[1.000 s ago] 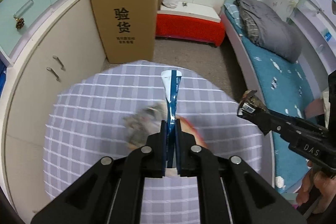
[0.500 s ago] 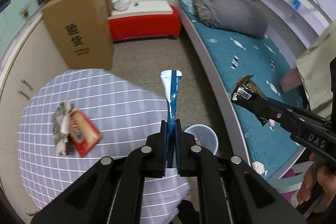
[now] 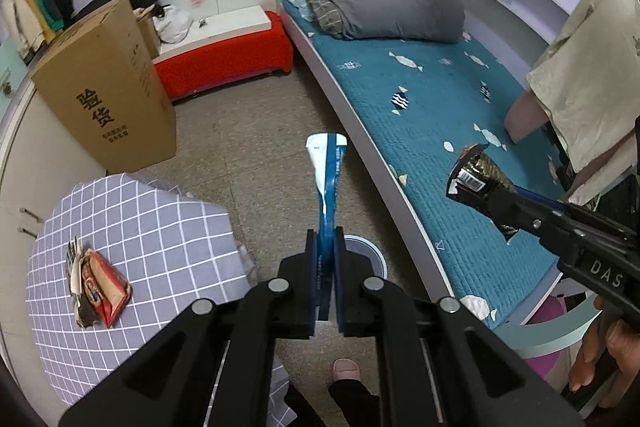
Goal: Collect trash
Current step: 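Carry the toothbrush and wrapper to the floor basin and open both grippers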
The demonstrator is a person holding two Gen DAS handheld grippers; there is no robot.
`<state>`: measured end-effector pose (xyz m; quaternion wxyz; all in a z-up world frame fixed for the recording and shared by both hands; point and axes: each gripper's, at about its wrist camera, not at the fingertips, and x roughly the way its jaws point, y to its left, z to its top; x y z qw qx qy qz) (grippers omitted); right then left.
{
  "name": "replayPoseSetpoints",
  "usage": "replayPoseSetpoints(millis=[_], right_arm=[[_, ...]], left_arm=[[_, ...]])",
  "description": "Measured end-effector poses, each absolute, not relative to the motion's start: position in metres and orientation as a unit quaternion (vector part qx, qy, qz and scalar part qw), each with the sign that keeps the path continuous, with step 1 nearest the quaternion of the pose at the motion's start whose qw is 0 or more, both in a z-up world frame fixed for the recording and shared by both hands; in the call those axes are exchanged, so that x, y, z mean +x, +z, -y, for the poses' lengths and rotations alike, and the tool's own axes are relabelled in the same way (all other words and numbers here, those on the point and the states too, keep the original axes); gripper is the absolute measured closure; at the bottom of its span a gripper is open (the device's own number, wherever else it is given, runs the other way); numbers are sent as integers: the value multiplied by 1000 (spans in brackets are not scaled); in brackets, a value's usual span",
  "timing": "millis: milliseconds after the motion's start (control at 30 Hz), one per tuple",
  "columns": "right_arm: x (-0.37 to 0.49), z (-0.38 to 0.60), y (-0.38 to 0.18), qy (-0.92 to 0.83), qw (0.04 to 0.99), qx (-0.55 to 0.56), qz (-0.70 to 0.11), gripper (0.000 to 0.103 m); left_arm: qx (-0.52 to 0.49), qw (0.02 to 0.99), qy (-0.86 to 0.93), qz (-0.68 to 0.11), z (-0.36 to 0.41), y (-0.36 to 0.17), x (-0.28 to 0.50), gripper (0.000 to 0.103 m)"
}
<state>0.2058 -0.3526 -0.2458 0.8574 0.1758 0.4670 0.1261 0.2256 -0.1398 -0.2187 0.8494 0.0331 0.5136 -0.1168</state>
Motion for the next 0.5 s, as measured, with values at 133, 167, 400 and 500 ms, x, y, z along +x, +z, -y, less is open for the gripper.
replayPoseSetpoints(millis=[133,167,400,500], right_arm=[[205,366,-249,110,861,188,-459,56],[206,368,-251,111,861,195,-457,51],[206,382,-259,99,861,206,-455,44],[202,384,-252,94,867,202,-447,43]], left_arm=[[44,848,-119,-514,156,-217,229,96],[47,848,-120,-514,159,-216,230,96],[61,847,-126,-513,176,-214,226,95],[66,847,-131,-511,183,-213,223,95]])
